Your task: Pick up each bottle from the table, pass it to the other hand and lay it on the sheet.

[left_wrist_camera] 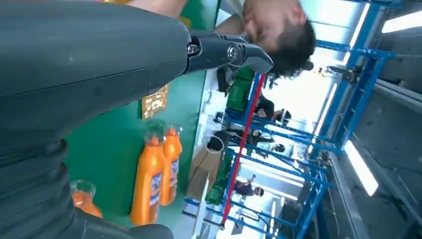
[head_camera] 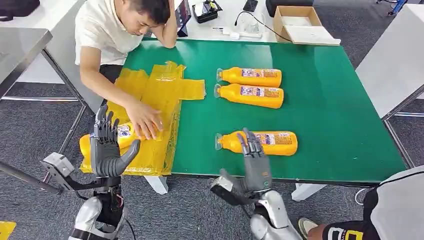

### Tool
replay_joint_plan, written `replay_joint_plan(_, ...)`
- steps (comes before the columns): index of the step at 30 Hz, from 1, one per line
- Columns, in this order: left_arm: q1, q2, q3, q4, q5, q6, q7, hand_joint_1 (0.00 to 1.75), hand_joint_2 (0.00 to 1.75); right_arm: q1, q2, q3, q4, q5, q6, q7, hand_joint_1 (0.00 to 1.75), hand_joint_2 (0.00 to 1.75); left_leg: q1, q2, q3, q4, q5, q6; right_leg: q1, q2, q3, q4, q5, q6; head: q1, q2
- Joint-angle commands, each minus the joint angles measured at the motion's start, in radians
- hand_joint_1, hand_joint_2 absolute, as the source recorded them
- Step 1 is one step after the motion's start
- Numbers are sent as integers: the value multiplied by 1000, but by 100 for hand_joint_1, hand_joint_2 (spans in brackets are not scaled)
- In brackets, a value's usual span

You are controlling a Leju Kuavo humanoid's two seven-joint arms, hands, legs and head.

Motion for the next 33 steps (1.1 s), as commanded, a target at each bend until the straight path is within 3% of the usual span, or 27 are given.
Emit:
replay_joint_plan(1, 29, 11, -59, -57, -43, -12, -7, 0, 175, -134, -82, -28, 158, 164, 16, 130, 0, 175, 0, 1, 2, -1, 0, -1, 0, 0, 2, 0, 0, -1, 0, 0)
replay_joint_plan(5, 33, 1, -66, -44, -67, -13, -6, 0, 175, -268, -93, -33, 264, 165, 209, 185, 0, 175, 0, 3, 3, 0, -1, -1, 1, 2, 2, 1, 0, -2, 0, 0)
replay_joint_plan(12, 50, -2, -58, -47, -80, -15, 5, 0, 175, -295, -77, -41, 325, 168, 285, 261, 0, 175, 1, 1, 2, -1, 0, -1, 1, 0, 2, 0, 0, -1, 0, 0)
replay_joint_plan(15, 45, -11, -49, -38, -83, -15, 10, 0, 175, -340, -88, -38, 413, 179, 379, 331, 0, 175, 1, 2, 5, 0, -2, -1, 1, 1, 5, 0, -2, -2, 0, 0)
replay_joint_plan(21, 37, -15, -55, -20, -82, -27, 38, 0, 175, -399, -82, -57, 538, 176, 449, 378, 0, 175, 0, 0, 2, 0, 0, -1, 0, 0, 2, 0, 0, -1, 0, 0)
replay_joint_plan(33, 61, -21, -51, -26, -87, -47, 57, 0, 175, -393, -125, -50, 520, 196, 489, 433, 0, 175, 1, -1, 6, -1, 0, -1, 1, -1, 6, -1, -1, -1, -1, 0)
